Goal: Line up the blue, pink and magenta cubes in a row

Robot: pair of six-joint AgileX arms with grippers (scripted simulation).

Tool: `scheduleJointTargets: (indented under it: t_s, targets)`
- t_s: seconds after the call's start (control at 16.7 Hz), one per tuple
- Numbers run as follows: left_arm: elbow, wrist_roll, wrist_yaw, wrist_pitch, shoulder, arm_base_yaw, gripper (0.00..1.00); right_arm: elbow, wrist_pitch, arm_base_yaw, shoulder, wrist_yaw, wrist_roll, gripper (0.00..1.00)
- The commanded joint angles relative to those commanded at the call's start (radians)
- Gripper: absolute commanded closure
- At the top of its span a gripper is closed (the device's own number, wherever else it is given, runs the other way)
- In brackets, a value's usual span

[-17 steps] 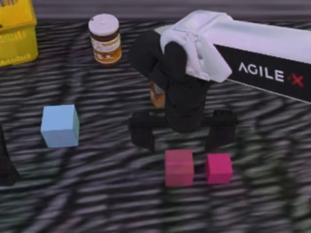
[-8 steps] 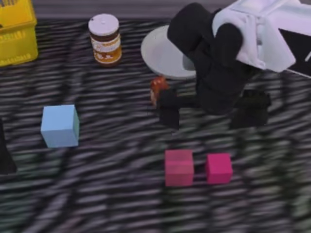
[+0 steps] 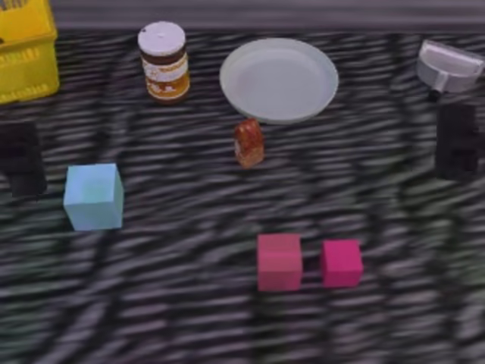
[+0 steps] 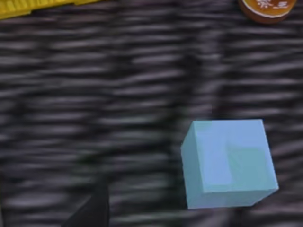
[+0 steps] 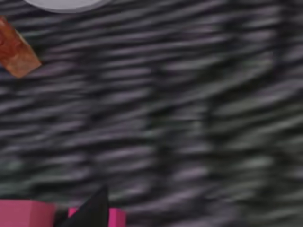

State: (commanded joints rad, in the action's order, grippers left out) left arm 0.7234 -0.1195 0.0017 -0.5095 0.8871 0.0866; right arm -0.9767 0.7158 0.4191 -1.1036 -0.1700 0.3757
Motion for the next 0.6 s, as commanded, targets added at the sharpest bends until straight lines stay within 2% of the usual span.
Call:
scheduleJointTargets:
  t_s: [0.18, 0.3, 0.6]
  targets:
    - [0.217, -0.037, 0.000, -0.165, 0.315, 0.026, 0.00, 0.272, -0.161, -0.116, 0.327, 0.000, -0.115, 0.00]
    - [0.356, -0.061, 0.000, -0.272, 0.515, 0.043, 0.00, 0.439, -0.265, -0.186, 0.517, 0.013, -0.181, 0.00]
    - [0.651, -0.112, 0.000, -0.486, 0.888, 0.078, 0.00, 0.771, -0.509, -0.322, 0.861, 0.081, -0.305, 0.00]
